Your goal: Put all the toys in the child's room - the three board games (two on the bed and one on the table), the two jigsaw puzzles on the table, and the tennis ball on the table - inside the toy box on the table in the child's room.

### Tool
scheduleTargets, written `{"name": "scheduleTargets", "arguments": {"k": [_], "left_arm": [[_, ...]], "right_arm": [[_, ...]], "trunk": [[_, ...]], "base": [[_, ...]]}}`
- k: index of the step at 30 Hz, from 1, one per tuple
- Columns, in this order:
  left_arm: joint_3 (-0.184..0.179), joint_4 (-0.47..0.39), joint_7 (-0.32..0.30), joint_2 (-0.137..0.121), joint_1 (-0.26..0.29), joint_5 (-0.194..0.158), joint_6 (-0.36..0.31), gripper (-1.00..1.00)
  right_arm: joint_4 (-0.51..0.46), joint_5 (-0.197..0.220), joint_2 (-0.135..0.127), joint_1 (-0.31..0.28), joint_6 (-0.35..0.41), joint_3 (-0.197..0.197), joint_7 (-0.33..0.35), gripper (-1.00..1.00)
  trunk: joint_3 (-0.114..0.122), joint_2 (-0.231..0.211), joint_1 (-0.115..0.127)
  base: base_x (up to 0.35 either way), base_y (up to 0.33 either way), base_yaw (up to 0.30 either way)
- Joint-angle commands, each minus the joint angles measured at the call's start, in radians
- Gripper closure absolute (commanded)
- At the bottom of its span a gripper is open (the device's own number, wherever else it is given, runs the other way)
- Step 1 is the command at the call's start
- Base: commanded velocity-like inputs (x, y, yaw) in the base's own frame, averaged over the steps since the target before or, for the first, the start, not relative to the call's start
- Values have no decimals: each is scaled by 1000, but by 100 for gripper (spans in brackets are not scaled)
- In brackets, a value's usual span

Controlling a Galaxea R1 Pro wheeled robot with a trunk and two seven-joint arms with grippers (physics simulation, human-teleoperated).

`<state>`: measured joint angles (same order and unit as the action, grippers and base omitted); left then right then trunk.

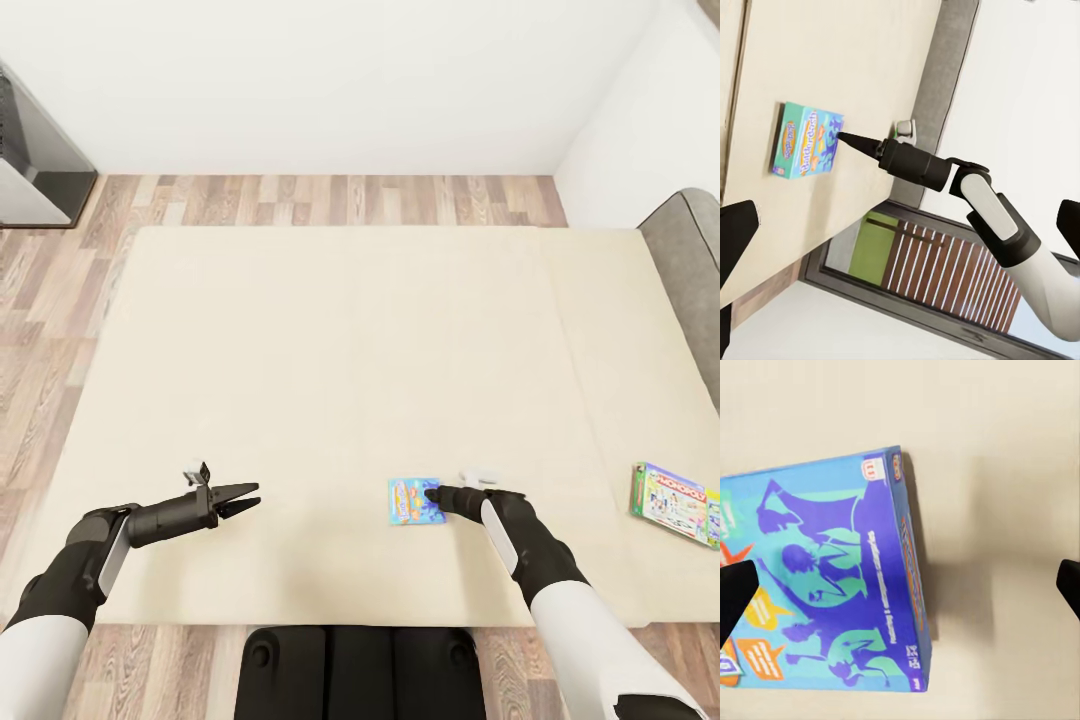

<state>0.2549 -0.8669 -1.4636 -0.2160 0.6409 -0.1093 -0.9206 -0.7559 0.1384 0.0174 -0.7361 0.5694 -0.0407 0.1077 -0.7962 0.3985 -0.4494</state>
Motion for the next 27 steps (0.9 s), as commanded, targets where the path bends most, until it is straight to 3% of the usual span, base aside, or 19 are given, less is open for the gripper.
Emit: {"name": "scheduleTargets", "arguments": {"k": [1, 27], "left_arm": [[0, 0, -3, 0, 0, -1, -11, -100], [0, 0, -3, 0, 0, -1, -11, -100]], "right_arm": [[-2, 3, 1, 0, 6, -4, 3, -100], [-2, 3, 1, 0, 6, -5, 1, -100]], "trunk": [[-1, 2, -1], [-1, 2, -1]], "base": [[0, 165, 0], [0, 148, 0]]}}
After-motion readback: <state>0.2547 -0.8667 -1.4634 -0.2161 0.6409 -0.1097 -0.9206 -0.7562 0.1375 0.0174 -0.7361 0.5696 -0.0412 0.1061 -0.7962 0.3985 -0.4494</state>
